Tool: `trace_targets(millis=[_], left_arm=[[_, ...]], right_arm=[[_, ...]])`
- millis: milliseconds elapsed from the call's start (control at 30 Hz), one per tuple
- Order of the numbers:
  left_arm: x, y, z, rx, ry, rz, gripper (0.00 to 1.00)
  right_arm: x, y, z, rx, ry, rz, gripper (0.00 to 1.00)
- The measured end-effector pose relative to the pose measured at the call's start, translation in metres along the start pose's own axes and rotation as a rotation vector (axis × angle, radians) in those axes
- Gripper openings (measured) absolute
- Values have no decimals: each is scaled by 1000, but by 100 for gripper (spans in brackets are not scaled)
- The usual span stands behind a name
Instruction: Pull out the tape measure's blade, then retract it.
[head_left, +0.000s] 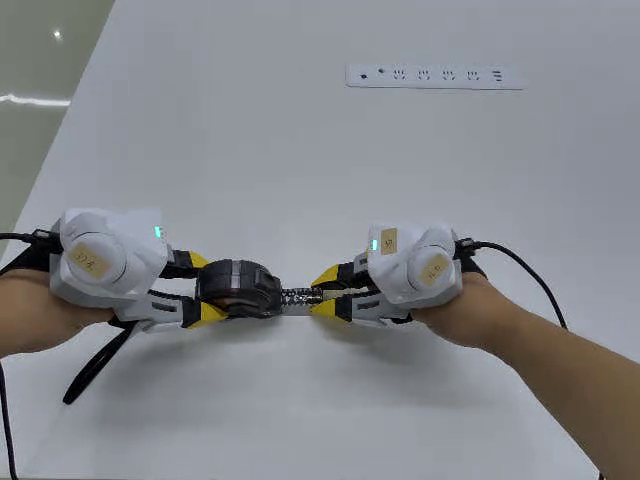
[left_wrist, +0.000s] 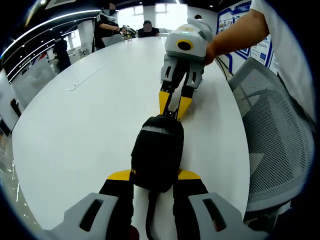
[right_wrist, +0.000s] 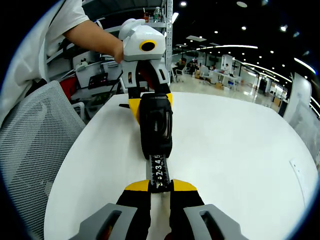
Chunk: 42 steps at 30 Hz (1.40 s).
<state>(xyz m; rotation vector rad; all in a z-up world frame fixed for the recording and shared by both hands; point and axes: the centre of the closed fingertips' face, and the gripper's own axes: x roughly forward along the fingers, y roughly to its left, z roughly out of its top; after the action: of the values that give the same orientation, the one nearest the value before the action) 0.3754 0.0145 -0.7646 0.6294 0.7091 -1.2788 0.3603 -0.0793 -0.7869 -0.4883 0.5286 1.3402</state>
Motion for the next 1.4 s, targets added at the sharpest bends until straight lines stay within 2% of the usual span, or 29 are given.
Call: trace_targets(millis=[433,867,1400], left_arm=[[0,0,0,2,1,0,24],[-1,-1,0,-2,0,-1,24],[0,0,1,8,9,-4,24]], right_arm=[[-22,-3,-18,2,32,-12,10],[-32,-6,-23,-3,43,-16,9],[-63,-7,-49,18,86,-47,9]])
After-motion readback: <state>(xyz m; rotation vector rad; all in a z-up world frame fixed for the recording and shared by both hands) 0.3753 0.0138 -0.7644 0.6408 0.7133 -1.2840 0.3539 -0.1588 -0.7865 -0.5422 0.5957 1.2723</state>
